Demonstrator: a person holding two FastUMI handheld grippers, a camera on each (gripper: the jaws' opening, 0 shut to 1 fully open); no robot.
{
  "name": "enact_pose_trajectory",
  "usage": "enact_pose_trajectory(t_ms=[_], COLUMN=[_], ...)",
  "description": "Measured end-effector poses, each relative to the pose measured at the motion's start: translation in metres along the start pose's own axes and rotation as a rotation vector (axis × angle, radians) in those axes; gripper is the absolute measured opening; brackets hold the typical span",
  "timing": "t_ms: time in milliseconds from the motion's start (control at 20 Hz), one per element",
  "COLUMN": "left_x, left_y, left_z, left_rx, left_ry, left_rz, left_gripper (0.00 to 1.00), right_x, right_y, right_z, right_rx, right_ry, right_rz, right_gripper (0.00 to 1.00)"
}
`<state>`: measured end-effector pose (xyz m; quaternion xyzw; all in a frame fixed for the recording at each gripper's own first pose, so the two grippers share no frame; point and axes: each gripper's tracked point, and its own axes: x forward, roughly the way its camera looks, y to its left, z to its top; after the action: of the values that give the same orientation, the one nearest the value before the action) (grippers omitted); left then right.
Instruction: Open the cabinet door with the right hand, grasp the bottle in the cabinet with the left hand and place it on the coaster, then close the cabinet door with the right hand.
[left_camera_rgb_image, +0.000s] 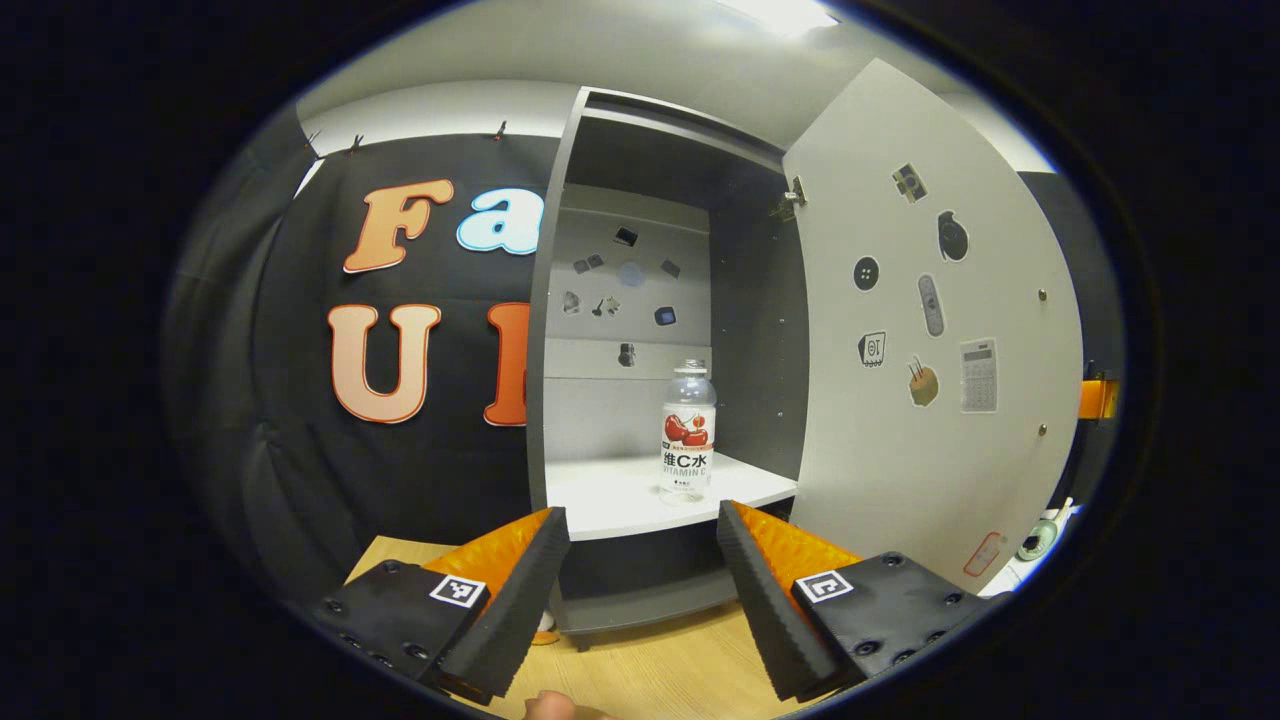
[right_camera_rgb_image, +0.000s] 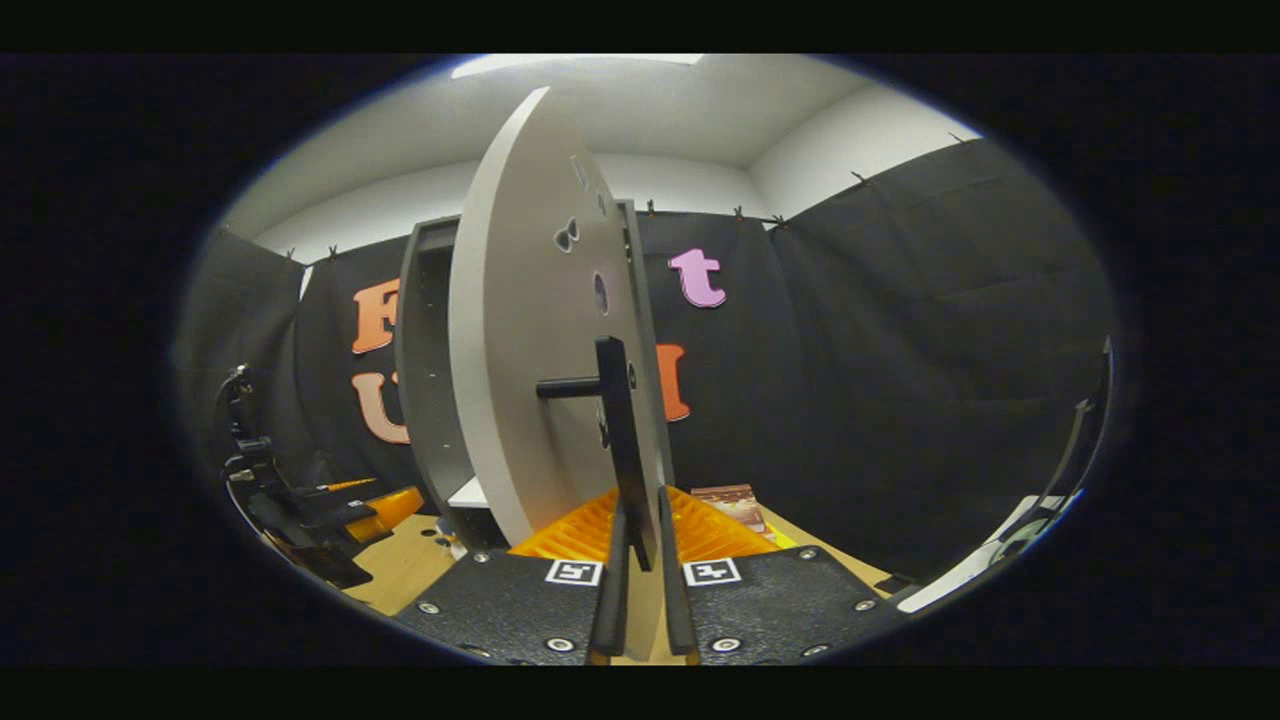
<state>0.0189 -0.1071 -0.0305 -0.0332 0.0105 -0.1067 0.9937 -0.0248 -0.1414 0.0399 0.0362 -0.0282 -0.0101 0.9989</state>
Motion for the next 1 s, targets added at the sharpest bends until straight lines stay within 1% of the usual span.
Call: enact_pose_trajectory(t_ms=[50,100,150,200,250,300,350,400,450,500,550,600,650,700,750,850,900,950,1000], left_x=[0.0,0.0,0.003,0.003,0.003,0.003,0.005,0.005,0.008,0.009,0.012,0.013,0.015,0.016,0.018,0.027,0.031,0.033,0.038], left_y=[-0.001,-0.002,-0.004,-0.006,-0.006,-0.008,-0.009,-0.01,-0.011,-0.013,-0.013,-0.015,-0.018,-0.02,-0.023,-0.028,-0.031,-0.033,-0.038], left_z=[0.0,0.0,-0.001,-0.001,0.0,0.0,0.0,-0.001,-0.001,-0.002,-0.002,-0.001,-0.002,-0.002,-0.003,-0.006,-0.009,-0.013,-0.016], left_rx=[0.005,0.007,0.005,0.003,0.003,0.007,0.011,0.014,0.014,0.013,0.012,0.012,0.015,0.019,0.02,0.014,0.012,0.006,-0.003], left_ry=[0.0,0.004,0.008,0.011,0.01,0.01,0.011,0.013,0.017,0.018,0.019,0.019,0.018,0.017,0.018,0.028,0.039,0.047,0.052], left_rz=[0.007,0.013,0.016,0.017,0.022,0.024,0.025,0.026,0.023,0.02,0.016,0.009,0.001,-0.006,-0.017,-0.046,-0.059,-0.07,-0.089], left_gripper=[0.97,0.97,0.97,0.96,0.96,0.97,0.97,0.97,0.96,0.96,0.97,0.97,0.97,0.97,0.97,0.96,0.97,0.97,0.97], right_x=[-0.002,0.001,0.002,0.002,0.002,0.003,0.001,0.003,0.002,-0.001,-0.003,-0.006,-0.012,-0.02,-0.029,-0.049,-0.06,-0.069,-0.074], right_y=[-0.011,-0.021,-0.028,-0.033,-0.039,-0.047,-0.05,-0.054,-0.058,-0.061,-0.063,-0.064,-0.067,-0.068,-0.07,-0.077,-0.081,-0.079,-0.073], right_z=[0.003,0.002,0.001,0.001,0.001,0.002,0.001,0.003,0.003,0.004,0.003,0.004,0.003,0.004,0.004,0.005,0.006,0.007,0.01], right_rx=[-0.006,-0.016,-0.024,-0.03,-0.039,-0.051,-0.068,-0.078,-0.076,-0.075,-0.068,-0.062,-0.063,-0.072,-0.08,-0.093,-0.094,-0.085,-0.07], right_ry=[-0.015,-0.014,-0.008,0.001,0.013,0.015,0.025,0.027,0.036,0.035,0.035,0.032,0.031,0.026,0.021,0.022,0.02,0.015,0.007], right_rz=[0.005,0.004,0.009,0.019,0.03,0.031,0.04,0.033,0.029,0.013,0.001,-0.014,-0.033,-0.051,-0.072,-0.133,-0.167,-0.185,-0.198], right_gripper=[0.15,0.13,0.08,0.07,0.11,0.1,0.11,0.14,0.25,0.26,0.38,0.42,0.53,0.51,0.58,0.66,0.67,0.71,0.77])
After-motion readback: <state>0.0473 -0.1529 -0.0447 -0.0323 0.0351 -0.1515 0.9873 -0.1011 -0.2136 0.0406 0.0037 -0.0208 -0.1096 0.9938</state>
